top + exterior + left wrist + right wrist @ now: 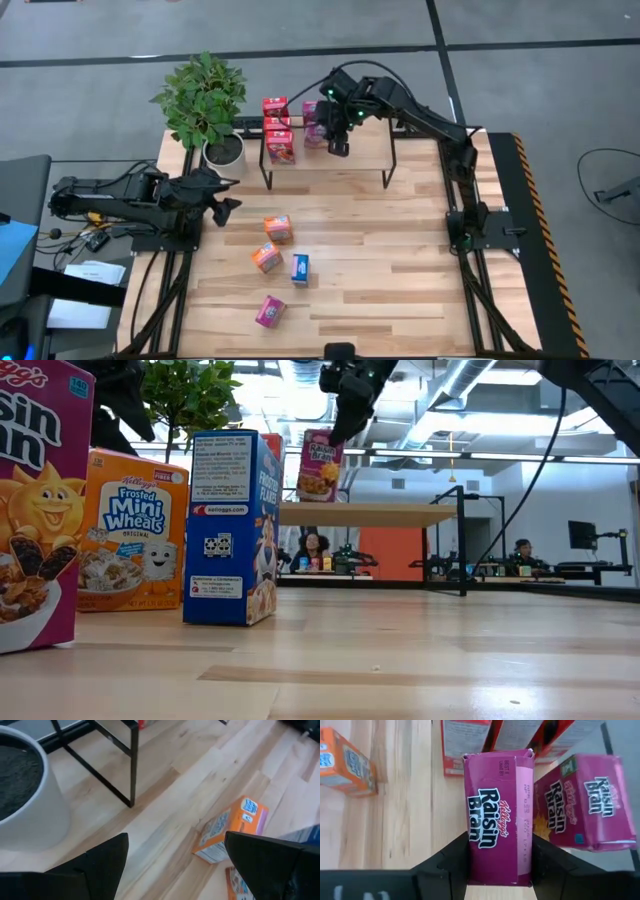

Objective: Stack cereal on shelf
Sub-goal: Put the top violet cereal box on the shelf aligned with the other violet cereal box on the shelf

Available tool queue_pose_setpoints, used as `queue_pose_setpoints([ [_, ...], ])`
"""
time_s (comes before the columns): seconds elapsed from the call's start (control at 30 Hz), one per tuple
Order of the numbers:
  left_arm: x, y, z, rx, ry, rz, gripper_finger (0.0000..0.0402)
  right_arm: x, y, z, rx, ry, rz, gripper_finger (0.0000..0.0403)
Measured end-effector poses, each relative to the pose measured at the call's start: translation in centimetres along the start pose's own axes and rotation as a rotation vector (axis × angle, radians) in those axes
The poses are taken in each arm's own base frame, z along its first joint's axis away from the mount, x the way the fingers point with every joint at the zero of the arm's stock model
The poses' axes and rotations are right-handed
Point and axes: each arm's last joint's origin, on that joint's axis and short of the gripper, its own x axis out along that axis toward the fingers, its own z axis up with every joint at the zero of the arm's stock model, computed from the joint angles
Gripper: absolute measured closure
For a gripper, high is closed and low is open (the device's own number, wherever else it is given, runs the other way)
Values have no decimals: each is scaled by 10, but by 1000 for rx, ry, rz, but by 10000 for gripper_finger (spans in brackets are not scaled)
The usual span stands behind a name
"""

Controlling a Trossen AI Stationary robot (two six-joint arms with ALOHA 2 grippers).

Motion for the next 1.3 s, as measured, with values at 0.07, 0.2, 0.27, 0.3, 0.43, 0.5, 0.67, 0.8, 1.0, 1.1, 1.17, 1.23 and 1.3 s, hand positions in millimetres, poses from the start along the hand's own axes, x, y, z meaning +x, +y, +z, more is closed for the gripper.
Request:
queue_pose_setpoints([
  [0.07,0,0,0,-15,-10,13,81,2,-2,-3,-4,22,7,203],
  [0.2,0,1,1,-42,-30,38,81,10,-4,-2,-29,21,1,184],
  [0.27,0,1,1,-49,-35,43,81,9,-7,-4,-33,27,-2,173],
  [0.3,0,1,1,-49,-35,43,81,9,-8,-4,-38,25,-2,168],
  [0.43,0,1,1,-62,-34,45,81,9,-9,-4,-46,25,-10,159],
  [0.5,0,2,1,-63,-34,45,81,9,-9,-4,-53,20,-12,158],
  [0.67,0,2,0,-60,-35,55,81,9,-12,-3,-50,3,-24,158],
  [0.8,0,2,1,-54,-37,57,81,8,-13,-3,-48,3,-28,157],
  [1.0,0,3,0,-48,-45,80,81,8,-13,-3,-46,-2,-29,157],
  [1.1,0,4,0,-44,-41,85,81,8,-15,-4,-36,3,-32,157],
  [1.17,0,4,-1,-42,-37,89,81,8,-16,-5,-34,7,-33,157],
  [1.23,0,4,-1,-39,-34,91,81,8,-15,-5,-35,8,-33,157],
  [1.3,0,4,-1,-38,-33,92,81,8,-15,-5,-31,9,-31,157],
])
